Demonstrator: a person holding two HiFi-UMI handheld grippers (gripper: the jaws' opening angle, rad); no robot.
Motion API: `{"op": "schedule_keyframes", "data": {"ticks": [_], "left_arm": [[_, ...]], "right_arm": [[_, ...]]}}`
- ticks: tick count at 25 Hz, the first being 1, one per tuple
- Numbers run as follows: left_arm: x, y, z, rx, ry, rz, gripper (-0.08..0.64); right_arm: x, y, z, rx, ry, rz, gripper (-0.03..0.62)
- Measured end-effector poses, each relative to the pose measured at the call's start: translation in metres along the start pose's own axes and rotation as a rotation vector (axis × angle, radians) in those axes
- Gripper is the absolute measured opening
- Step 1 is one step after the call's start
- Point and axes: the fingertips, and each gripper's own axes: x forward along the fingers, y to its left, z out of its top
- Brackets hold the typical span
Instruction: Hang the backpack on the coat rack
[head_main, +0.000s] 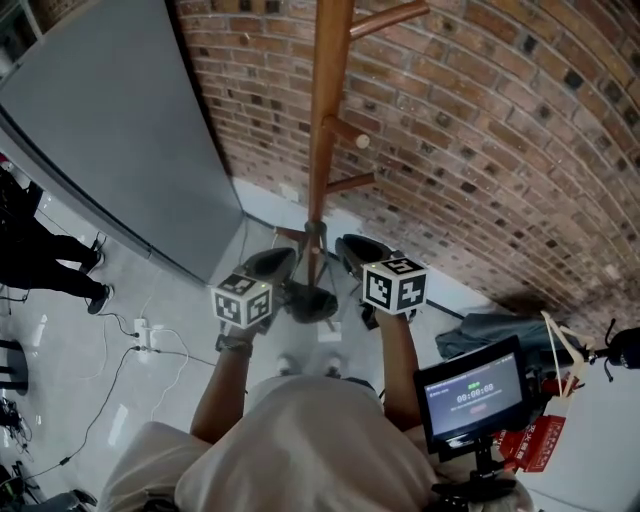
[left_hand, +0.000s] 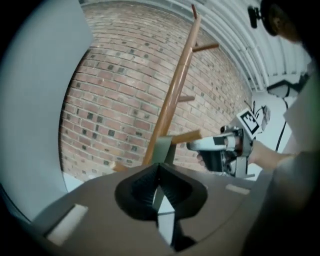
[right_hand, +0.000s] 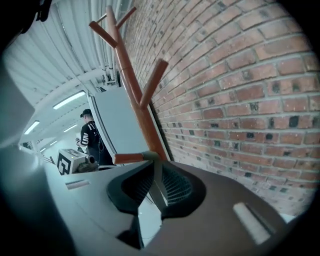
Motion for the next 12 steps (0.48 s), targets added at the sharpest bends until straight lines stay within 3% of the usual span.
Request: {"op": "schedule_keyframes", "data": {"ticks": [2,12], "left_arm": [[-0.005,-0.011,0.024,-0.004,-0.056,-0.041,0.000],[-0.041,-0.051,0.136,0.211,-0.214,-0.023,0.000]], "right_arm": [[-0.013,0.004,0.021,-0.019,-0.060,0.005,0.003],[-0.075,0.048,0.126,-0.202,-0.310,0.041,0.002]]}}
